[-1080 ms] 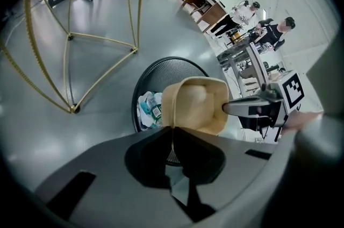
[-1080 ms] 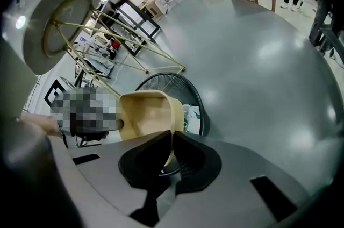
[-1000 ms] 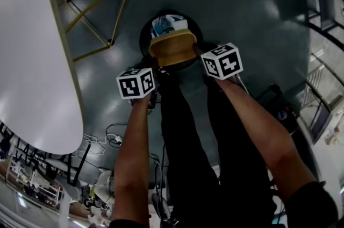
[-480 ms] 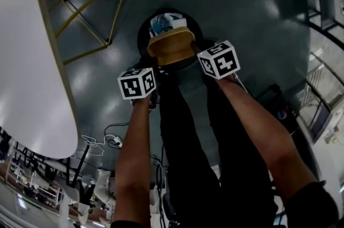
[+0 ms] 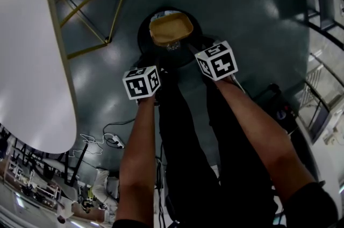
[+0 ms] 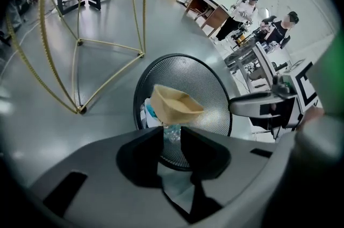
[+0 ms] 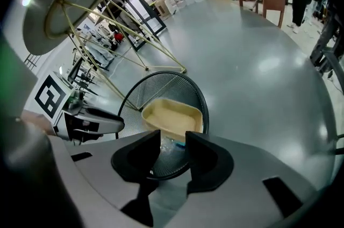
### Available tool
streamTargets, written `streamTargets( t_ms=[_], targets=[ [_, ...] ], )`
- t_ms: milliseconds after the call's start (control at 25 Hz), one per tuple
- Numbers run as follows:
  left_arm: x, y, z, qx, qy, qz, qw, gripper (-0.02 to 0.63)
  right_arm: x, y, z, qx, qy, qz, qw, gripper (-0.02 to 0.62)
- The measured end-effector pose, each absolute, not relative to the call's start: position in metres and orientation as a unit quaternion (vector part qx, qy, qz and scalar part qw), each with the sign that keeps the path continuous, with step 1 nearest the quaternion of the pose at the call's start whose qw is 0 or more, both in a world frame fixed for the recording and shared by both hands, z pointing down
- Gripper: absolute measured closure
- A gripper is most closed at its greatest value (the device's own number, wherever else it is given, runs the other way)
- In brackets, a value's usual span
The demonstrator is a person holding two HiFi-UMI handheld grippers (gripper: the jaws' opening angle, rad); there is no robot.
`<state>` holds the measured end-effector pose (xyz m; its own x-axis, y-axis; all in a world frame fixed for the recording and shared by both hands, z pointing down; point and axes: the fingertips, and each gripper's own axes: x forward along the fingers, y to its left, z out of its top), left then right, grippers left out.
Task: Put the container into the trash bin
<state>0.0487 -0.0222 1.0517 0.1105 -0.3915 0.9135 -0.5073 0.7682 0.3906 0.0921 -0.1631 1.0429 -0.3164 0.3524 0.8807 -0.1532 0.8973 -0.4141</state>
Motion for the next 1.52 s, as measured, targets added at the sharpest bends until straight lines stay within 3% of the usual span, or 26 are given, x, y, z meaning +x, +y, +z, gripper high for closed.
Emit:
streamTargets(
  t_ms=[600,760,880,1280,1520],
  targets=[
    [0.056,-0.064,0.986,0.404,-0.659,0.021,0.634,0.508,0.068,-0.155,0.971,-0.100,-0.807,0.225,0.536,0.437],
    [0.063,-0.085,0.939,0.426,-0.655,0.013,0.624,0.565,0.063,-0.152,0.922,-0.126,-0.815,0.221,0.520,0.518],
    [0.060,-0.090,0.902,0.432,-0.661,0.004,0.614,0.597,0.055,-0.152,0.883,-0.142,-0.826,0.212,0.502,0.537],
    [0.071,-0.114,0.742,0.472,-0.665,-0.027,0.578,0.603,0.044,-0.172,0.709,-0.197,-0.857,0.220,0.422,0.549],
    [0.048,-0.123,0.633,0.523,-0.679,-0.037,0.513,0.603,0.022,-0.184,0.583,-0.248,-0.884,0.210,0.336,0.551]
  ],
)
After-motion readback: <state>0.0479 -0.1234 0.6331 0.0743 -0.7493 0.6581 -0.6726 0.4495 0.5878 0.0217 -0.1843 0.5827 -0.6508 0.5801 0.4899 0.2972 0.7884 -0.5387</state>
